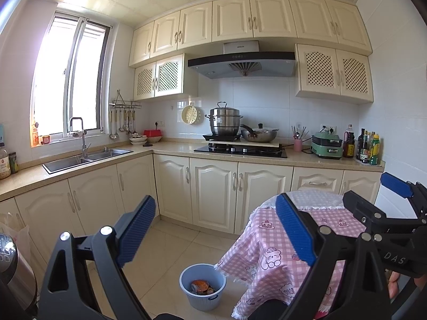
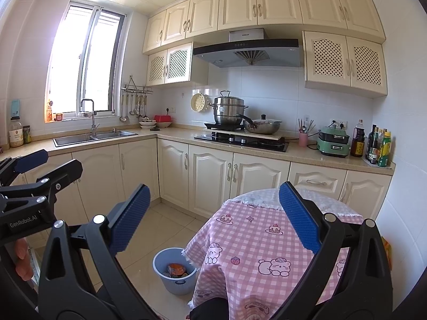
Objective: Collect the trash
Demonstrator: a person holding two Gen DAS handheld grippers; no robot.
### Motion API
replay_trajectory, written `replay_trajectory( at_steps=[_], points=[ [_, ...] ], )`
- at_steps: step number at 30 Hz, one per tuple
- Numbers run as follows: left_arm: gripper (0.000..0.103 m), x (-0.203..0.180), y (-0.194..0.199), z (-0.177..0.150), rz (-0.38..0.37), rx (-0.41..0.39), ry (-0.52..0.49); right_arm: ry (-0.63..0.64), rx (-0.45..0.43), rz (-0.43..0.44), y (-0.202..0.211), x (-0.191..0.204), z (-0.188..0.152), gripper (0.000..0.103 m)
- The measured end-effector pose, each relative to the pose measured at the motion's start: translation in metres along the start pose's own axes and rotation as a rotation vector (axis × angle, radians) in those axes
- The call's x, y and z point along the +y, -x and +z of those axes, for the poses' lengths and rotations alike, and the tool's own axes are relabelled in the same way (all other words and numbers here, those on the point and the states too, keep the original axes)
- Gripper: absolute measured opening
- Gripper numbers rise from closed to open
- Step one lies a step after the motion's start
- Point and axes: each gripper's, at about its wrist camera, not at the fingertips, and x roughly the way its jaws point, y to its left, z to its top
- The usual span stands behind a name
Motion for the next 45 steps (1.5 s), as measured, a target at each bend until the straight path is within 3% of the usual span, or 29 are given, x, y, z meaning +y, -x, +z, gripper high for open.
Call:
replay_trajectory(
  at_steps=[22,45],
  points=[
    [0.090,-0.002,-0.021,-0.013,0.007,0.063,-0.002,-0.018,0.027,0.000,-0.011,-0.007,-0.013,0.095],
    [0.090,-0.022,-0.141,-0.035,0.046,0.260,-0.043,-0.147,0.198,-0.012,-0.111,-0.060,-0.057,0.095]
  ],
)
